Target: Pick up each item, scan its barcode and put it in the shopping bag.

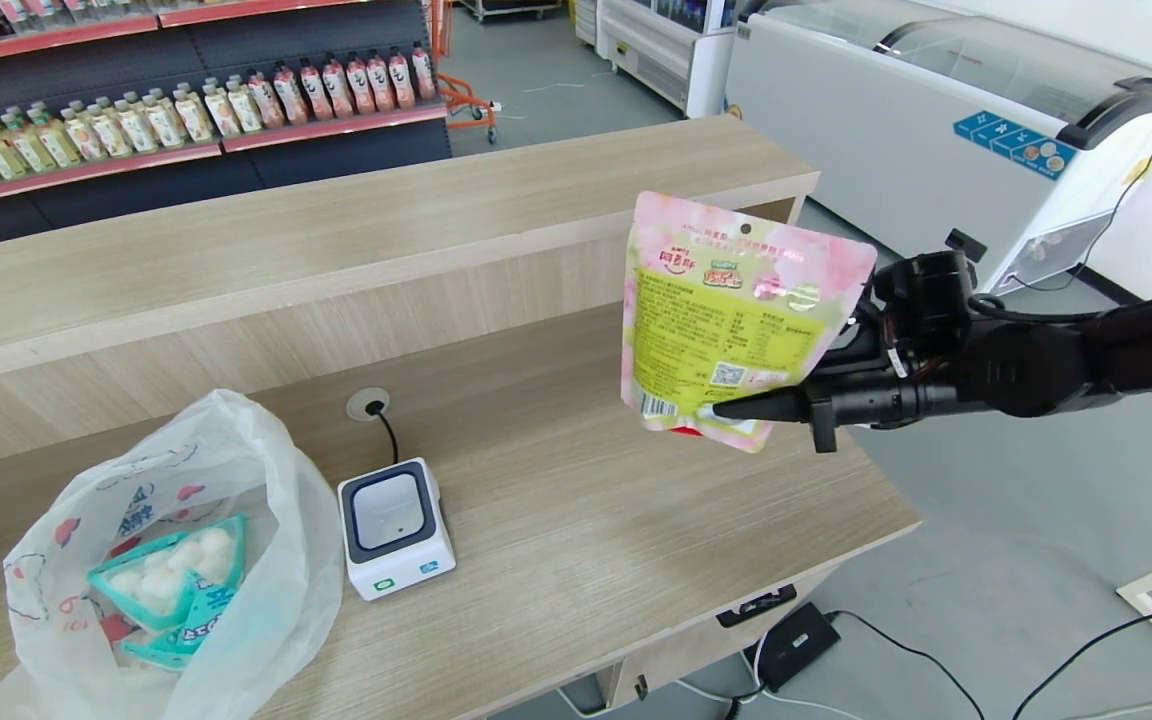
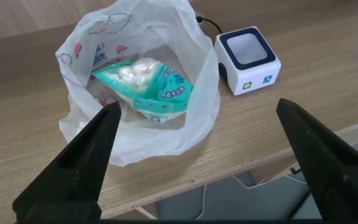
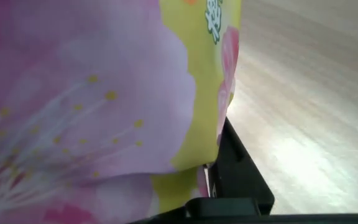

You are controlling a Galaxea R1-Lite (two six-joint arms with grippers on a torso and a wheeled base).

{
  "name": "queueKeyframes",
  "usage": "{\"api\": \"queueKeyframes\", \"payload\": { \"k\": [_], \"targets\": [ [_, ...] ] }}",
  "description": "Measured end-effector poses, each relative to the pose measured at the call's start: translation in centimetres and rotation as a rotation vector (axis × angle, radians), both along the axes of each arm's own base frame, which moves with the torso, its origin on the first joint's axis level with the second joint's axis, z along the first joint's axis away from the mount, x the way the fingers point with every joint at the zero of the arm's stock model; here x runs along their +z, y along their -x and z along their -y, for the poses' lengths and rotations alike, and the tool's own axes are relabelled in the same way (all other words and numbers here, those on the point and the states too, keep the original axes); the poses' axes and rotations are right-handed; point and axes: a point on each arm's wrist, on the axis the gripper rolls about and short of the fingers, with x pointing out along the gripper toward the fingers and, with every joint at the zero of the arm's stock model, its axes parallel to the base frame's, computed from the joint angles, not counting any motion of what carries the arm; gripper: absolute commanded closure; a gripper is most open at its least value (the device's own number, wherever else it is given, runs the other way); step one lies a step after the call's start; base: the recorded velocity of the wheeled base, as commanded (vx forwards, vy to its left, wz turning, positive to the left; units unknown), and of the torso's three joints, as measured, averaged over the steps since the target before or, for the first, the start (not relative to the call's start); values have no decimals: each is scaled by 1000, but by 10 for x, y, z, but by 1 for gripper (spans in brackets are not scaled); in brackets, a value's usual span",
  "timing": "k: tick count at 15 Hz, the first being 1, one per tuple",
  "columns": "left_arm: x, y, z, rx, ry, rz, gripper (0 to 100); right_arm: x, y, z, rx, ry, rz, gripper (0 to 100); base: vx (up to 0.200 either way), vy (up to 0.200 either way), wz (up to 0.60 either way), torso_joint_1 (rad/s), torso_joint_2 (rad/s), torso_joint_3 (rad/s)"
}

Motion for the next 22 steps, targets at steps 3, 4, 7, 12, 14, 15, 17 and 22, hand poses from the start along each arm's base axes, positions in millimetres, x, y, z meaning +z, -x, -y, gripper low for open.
{"api": "queueKeyframes", "payload": {
  "k": [3, 4, 7, 12, 14, 15, 17, 22],
  "targets": [
    [0, 0, 0, 0, 0, 0, 0, 34, 47, 2, 90, -30, -117, 100, 0, 0, 0, 0, 0, 0],
    [0, 0, 0, 0, 0, 0, 0, 47, 64, 2, 110, -31, -151, 100, 0, 0, 0, 0, 0, 0],
    [0, 0, 0, 0, 0, 0, 0, 82, 106, -7, 183, -36, -133, 100, 0, 0, 0, 0, 0, 0],
    [0, 0, 0, 0, 0, 0, 0, 119, 153, -9, 255, -38, -116, 100, 0, 0, 0, 0, 0, 0],
    [0, 0, 0, -1, 0, 0, 0, 140, 165, -3, 245, -31, -146, 100, 0, 0, 0, 0, 0, 0],
    [0, 0, 0, 0, 0, 0, 0, 149, 172, 2, 233, -21, -183, 100, 0, 0, 0, 0, 0, 0],
    [0, 0, 0, 0, 0, 0, 0, 164, 182, 15, 185, -12, -235, 100, 0, 0, 0, 0, 0, 0],
    [0, 0, 0, 0, 0, 0, 0, 171, 194, 36, 74, -20, -330, 100, 0, 0, 0, 0, 0, 0]
  ]
}}
